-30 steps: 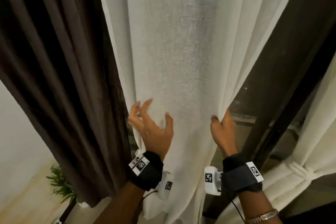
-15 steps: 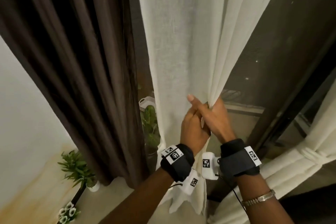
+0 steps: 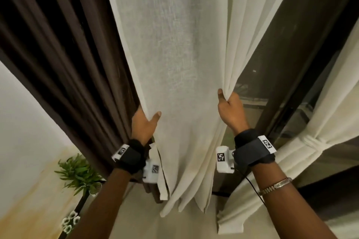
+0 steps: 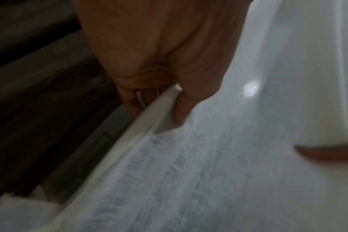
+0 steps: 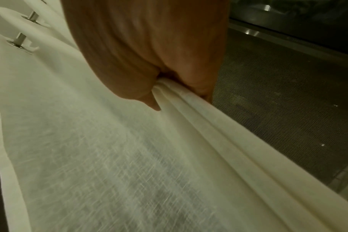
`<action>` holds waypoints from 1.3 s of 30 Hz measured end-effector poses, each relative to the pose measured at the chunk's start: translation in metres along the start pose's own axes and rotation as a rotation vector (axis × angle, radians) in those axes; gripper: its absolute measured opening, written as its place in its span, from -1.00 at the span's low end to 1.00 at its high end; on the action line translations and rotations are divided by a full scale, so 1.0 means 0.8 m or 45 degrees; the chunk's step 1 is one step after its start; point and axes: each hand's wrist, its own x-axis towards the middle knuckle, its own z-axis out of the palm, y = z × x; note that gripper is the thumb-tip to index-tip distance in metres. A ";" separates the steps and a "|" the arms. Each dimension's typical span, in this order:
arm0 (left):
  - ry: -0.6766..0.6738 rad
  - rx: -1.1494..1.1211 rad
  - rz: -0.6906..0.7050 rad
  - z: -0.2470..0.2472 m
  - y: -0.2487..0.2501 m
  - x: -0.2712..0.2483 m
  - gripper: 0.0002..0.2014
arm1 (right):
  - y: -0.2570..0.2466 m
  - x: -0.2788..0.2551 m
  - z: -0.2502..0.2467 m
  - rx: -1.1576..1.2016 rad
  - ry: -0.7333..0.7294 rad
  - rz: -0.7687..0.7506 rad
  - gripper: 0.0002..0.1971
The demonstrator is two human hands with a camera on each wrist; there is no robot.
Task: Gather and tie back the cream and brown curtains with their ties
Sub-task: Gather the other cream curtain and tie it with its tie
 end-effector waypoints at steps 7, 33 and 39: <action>-0.508 -0.067 0.067 0.032 0.022 -0.018 -0.61 | 0.000 -0.018 0.024 0.078 -0.215 0.034 -0.51; -0.618 0.230 0.075 0.118 -0.043 -0.095 -0.83 | 0.029 -0.017 0.035 -0.202 -0.174 -0.019 -0.61; -0.563 0.224 -0.032 0.123 -0.030 -0.113 -0.70 | 0.030 -0.010 0.035 -0.187 -0.145 0.017 -0.62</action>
